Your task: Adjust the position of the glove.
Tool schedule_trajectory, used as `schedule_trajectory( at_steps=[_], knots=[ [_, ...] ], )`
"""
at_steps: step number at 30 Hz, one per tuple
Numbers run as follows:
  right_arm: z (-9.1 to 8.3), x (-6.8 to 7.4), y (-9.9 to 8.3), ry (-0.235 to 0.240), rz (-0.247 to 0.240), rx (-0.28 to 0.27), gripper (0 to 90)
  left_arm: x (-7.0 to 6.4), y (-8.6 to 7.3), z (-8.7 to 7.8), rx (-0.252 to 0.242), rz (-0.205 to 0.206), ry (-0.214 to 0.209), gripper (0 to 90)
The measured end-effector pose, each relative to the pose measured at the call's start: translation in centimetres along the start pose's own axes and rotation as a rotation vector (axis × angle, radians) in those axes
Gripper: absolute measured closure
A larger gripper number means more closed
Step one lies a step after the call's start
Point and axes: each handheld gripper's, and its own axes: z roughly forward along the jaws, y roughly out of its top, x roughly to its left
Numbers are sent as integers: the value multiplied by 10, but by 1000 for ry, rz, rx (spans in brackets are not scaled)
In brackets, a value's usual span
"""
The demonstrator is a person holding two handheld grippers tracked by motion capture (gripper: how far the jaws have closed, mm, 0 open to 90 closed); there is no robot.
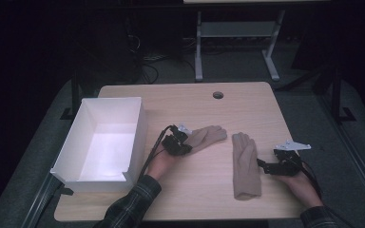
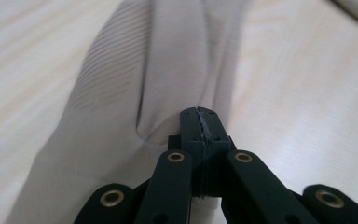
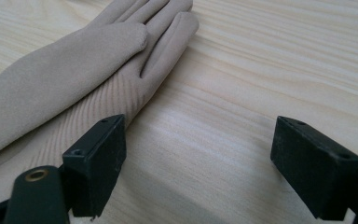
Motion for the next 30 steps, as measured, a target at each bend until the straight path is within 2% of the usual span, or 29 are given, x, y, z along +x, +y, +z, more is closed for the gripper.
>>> schedule_trajectory(
  at_steps=[2, 5, 6, 8, 11, 15, 17, 20, 22, 23, 24, 25, 27, 30],
  knots=[
    [0, 0, 0, 0, 0, -1, 178, -8, -4, -3, 15, 30, -25, 895],
    [0, 0, 0, 0, 1, -1, 178, -14, -7, -5, 17, 40, -39, 896],
    [0, 0, 0, 0, 2, 0, 178, -20, -10, -7, 20, 49, -56, 895],
    [0, 0, 0, 0, 1, -1, 178, -22, -12, -8, 19, 49, -68, 895],
    [0, 0, 0, 0, 1, -1, 178, -34, -17, -9, 19, 59, -124, 895],
    [0, 0, 0, 0, 0, -1, 178, -43, -18, -8, 19, 83, -155, 895],
    [0, 0, 0, 0, 0, -1, 178, -43, -17, -10, 6, 71, -155, 895],
    [0, 0, 0, 0, 1, -1, 178, -40, -16, -16, -9, 77, -132, 895],
    [0, 0, 0, 0, 1, -1, 178, -32, -15, -28, -52, 52, -72, 895],
    [0, 0, 0, 0, 1, -1, 178, -32, -15, -28, -52, 52, -72, 895],
    [0, 0, 0, 0, 1, -1, 178, -29, -16, -31, -52, 47, -49, 895],
    [0, 0, 0, 0, 0, -1, 178, -23, -18, -35, -55, 30, -4, 895],
    [0, 0, 0, 0, 0, -1, 178, -18, -20, -35, -49, 14, 36, 895],
    [0, 0, 0, 0, 1, -1, 178, -14, -24, -31, -18, 7, 67, 894]
  ],
)
